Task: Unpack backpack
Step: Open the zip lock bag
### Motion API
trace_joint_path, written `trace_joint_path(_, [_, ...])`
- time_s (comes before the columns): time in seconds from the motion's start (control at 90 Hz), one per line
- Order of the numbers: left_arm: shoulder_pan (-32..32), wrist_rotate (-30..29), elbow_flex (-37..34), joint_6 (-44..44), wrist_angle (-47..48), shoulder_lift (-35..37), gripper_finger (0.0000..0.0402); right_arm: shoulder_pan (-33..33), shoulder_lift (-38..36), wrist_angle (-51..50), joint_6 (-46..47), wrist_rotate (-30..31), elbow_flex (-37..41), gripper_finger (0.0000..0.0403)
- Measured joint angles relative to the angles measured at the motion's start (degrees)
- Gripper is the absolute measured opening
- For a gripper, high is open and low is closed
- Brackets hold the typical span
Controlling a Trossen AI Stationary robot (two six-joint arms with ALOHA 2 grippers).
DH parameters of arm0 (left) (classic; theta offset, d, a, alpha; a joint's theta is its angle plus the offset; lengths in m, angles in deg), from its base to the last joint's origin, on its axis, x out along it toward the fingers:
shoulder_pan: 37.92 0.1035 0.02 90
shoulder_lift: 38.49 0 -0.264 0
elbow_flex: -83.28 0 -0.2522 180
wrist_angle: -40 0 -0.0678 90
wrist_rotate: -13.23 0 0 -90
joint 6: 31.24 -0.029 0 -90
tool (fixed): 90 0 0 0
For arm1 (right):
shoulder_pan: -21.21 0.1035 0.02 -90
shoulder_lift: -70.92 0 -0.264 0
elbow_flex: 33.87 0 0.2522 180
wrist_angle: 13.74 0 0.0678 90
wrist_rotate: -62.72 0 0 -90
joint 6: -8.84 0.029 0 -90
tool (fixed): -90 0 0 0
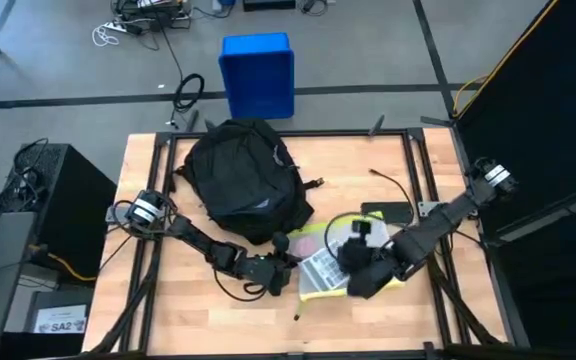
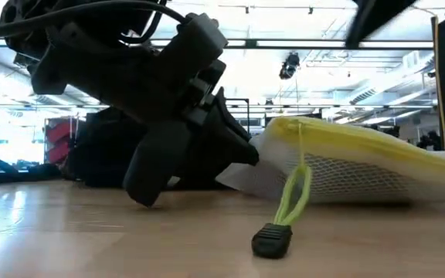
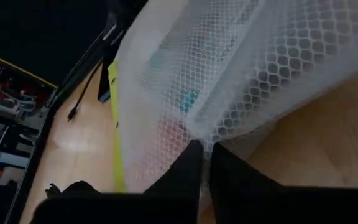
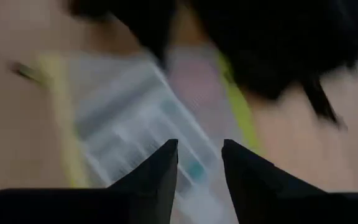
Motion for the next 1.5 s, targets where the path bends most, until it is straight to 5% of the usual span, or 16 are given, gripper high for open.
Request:
trace_joint_path(0.211, [-0.88,0.03,2.81,-3.14,0.34,0.02,0.0,2.18,0.0,14.83,-9.06,0.18,6.96,0.0103])
trace_joint_path(0.989, [-1.18,-4.85,18.89,-10.1,26.53,5.27,0.0,0.07,0.0,15.38,-1.65,1.29,16.11,0.0113])
trace_joint_path(1.5, [-0.55,-5.69,18.29,10.09,51.37,9.81,0.0,-9.9,0.01,19.16,-1.49,1.19,22.39,0.0115])
